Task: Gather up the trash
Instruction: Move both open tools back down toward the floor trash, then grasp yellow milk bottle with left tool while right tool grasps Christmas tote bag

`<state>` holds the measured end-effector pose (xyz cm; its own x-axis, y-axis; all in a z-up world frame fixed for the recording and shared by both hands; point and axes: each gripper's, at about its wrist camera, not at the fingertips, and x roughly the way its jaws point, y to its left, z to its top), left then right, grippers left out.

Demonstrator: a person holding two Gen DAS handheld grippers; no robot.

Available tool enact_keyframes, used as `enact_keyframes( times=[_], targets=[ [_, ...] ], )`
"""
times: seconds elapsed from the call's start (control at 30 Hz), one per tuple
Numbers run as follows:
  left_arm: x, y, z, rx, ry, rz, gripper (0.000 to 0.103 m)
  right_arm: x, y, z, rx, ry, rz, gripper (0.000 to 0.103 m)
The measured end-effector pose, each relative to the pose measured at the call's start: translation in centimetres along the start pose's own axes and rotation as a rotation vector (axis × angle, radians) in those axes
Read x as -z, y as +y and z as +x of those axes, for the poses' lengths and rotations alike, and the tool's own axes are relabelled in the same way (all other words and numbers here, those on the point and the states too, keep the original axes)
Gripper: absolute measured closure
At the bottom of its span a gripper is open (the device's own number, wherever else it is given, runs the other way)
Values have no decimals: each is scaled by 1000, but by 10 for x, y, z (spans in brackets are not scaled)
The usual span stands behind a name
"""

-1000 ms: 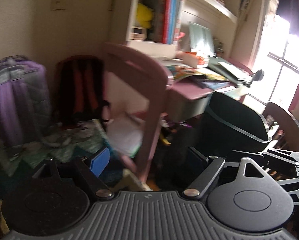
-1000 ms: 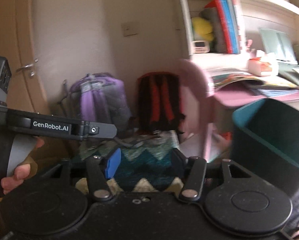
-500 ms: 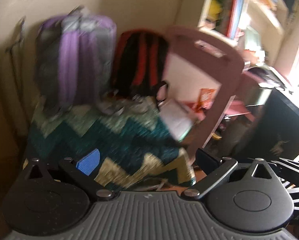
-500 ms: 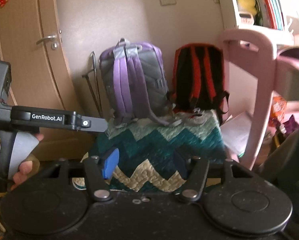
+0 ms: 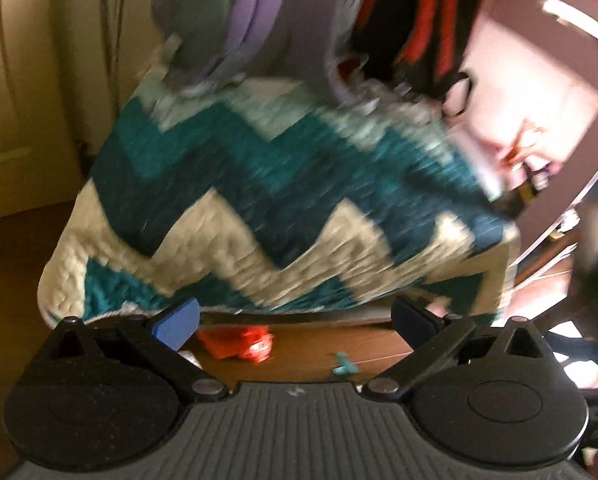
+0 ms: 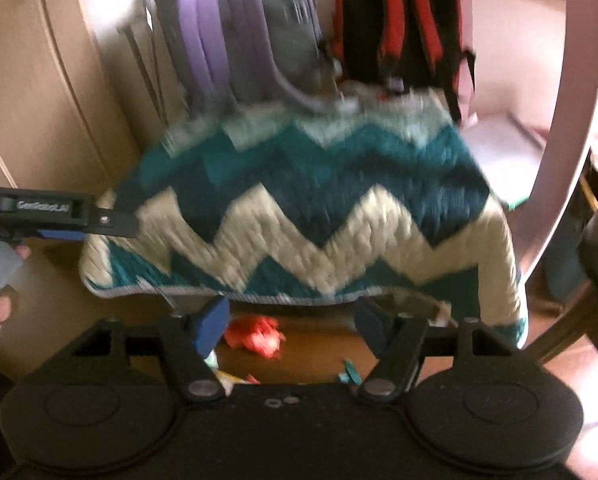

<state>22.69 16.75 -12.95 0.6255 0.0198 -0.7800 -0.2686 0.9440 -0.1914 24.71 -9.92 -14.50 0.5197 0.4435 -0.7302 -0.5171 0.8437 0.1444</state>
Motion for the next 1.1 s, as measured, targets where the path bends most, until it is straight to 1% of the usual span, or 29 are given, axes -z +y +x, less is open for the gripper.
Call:
enact_keyframes(
  times=[0.1,0.23,0.3,0.4,0.53,0.7,0.8,0.9,0.97,1.03,1.1],
  targets=[
    [15,5,37,-47,56,-6,0,11,-4,35,6,92,-48,34],
    [33,9,88,-34,177,10,0,20,-14,75,-41,200,-59,34],
    [41,8,112,-26,234,74,0,23,-18,92,-43,238,-83,34],
    [51,5,143,7,308,212,0,29,-24,121,-56,311,-117,34],
    [63,10,185,75,408,287,0,41,-29,164,-87,418,-152,35],
    [83,22,230,108,483,383,0,57,-24,212,-114,506,-207,35],
    [100,25,252,139,509,488,0,66,-23,237,-130,542,-238,35],
    [122,24,268,159,500,668,0,74,-25,257,-143,573,-283,35],
    [142,24,277,170,503,808,0,80,-26,271,-151,597,-317,35],
    [160,23,286,197,520,917,0,88,-27,283,-147,616,-347,36],
    [174,23,294,206,529,980,0,96,-28,294,-136,630,-384,36]
  ],
)
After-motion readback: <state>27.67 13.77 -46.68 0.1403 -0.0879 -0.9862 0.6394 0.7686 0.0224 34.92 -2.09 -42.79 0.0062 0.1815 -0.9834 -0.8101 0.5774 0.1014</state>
